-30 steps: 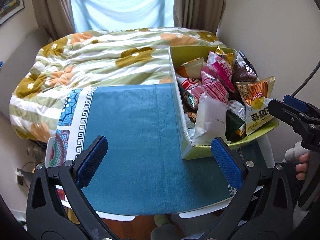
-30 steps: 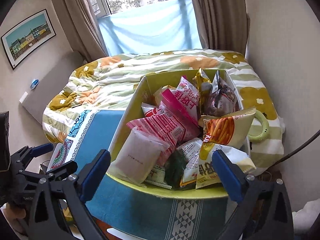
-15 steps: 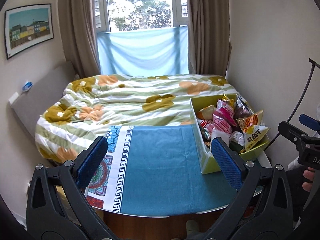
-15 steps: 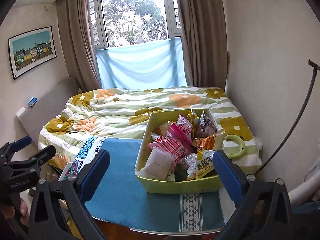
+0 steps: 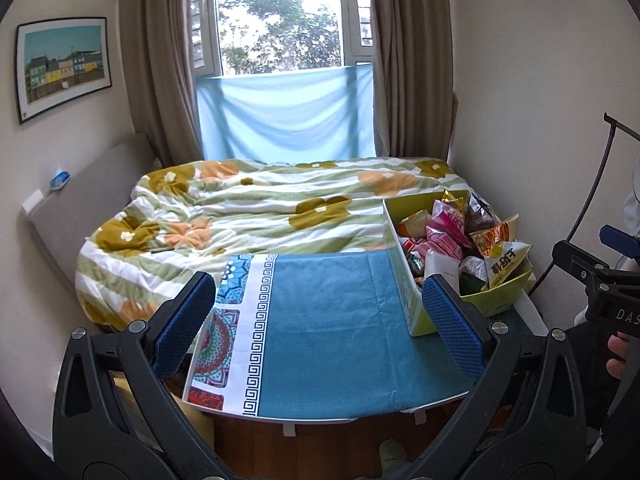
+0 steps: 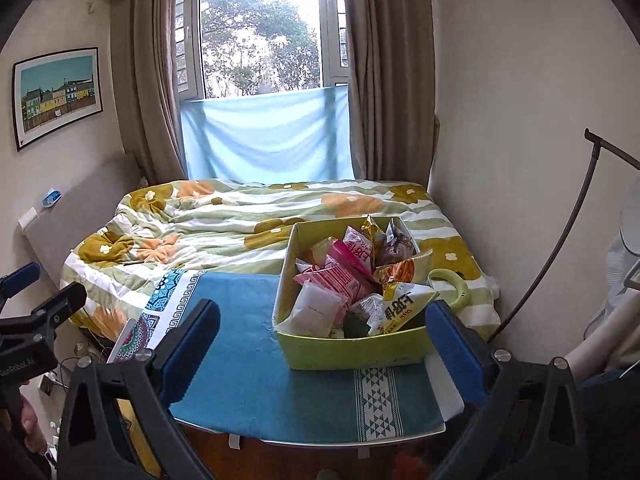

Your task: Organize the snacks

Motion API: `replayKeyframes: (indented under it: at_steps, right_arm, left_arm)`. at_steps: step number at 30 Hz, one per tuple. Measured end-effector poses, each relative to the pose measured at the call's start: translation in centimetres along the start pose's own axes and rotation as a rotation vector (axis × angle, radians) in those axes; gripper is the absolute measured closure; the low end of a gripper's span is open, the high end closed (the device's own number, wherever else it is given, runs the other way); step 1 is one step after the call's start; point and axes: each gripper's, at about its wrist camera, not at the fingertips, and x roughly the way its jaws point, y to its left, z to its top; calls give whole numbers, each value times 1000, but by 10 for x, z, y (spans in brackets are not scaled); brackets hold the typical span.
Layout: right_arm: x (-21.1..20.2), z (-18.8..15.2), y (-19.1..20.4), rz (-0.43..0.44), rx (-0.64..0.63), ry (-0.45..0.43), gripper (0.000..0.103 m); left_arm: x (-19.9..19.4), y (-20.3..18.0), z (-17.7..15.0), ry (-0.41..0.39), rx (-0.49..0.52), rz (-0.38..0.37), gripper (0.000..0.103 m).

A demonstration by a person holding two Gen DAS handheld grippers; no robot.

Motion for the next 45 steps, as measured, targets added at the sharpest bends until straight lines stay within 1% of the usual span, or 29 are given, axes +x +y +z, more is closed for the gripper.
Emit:
replayKeyframes:
  at_steps: [22, 34, 45]
  right_arm:
    - [-3, -2, 10, 3, -3, -4, 1]
    - [-1, -1, 10, 3, -4, 1, 1]
    - [4, 0, 12, 4, -6, 7, 1]
  left_arm:
    - [-3, 5, -2, -13, -6, 2, 0]
    - [-1, 6, 0, -5, -3, -4, 1]
    - [2, 6, 0, 5, -3, 10, 1]
